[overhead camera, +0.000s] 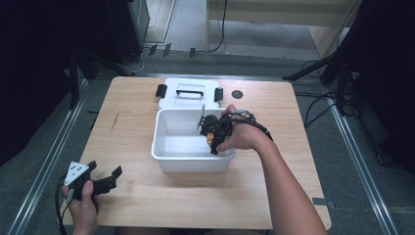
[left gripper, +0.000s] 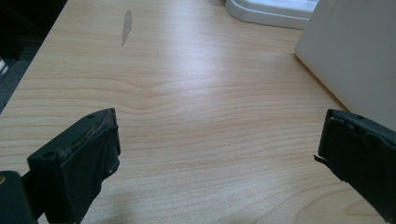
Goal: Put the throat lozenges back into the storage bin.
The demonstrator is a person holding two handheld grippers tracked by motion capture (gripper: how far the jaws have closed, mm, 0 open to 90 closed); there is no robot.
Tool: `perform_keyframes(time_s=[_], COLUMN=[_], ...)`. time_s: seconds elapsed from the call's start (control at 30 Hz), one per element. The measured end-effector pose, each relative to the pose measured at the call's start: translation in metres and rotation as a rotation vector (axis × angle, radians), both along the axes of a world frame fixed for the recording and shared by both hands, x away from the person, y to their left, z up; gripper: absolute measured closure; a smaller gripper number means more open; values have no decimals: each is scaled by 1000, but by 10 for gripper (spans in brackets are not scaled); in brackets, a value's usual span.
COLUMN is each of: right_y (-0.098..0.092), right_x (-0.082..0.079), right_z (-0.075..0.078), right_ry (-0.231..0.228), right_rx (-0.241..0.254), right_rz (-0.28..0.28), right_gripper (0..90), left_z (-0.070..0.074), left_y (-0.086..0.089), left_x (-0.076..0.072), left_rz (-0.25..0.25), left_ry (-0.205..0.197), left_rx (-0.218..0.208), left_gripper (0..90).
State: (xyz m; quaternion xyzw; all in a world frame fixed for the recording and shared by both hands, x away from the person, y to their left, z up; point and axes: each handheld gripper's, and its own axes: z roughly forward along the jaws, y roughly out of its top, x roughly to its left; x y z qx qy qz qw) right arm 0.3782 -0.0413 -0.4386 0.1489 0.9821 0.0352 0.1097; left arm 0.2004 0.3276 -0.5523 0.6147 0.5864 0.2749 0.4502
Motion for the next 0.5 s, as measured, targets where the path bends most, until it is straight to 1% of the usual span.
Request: perform_keyframes(time_s=[0.07, 0.13, 0.2, 0.23, 0.27, 0.37, 0.5], right_y=[2, 3, 6, 6, 8, 9, 10], right_x=[2, 2, 2, 2, 1, 1, 0], right_z=[-5, -7, -11, -11, -13, -15, -16], right_ry=[-8, -14, -28, -28, -33, -34, -27], right_rx=[-19, -27, -56, -56, -75, -84, -88], right_rz=[5, 8, 25, 25, 38, 44, 34], right_gripper=[209, 209, 209, 209, 209, 208, 203], left_z=[0, 0, 0, 0, 0, 0, 0], left_y=[0, 0, 0, 0, 0, 0, 0], left_x=[0, 0, 0, 0, 0, 0, 0], left_rz=[0, 0, 1, 1, 1, 0, 1], left_ry=[1, 1, 2, 2, 2, 3, 2], left_rx=[-2, -2, -3, -3, -3, -3, -3], left_gripper=[0, 0, 0, 0, 0, 0, 0])
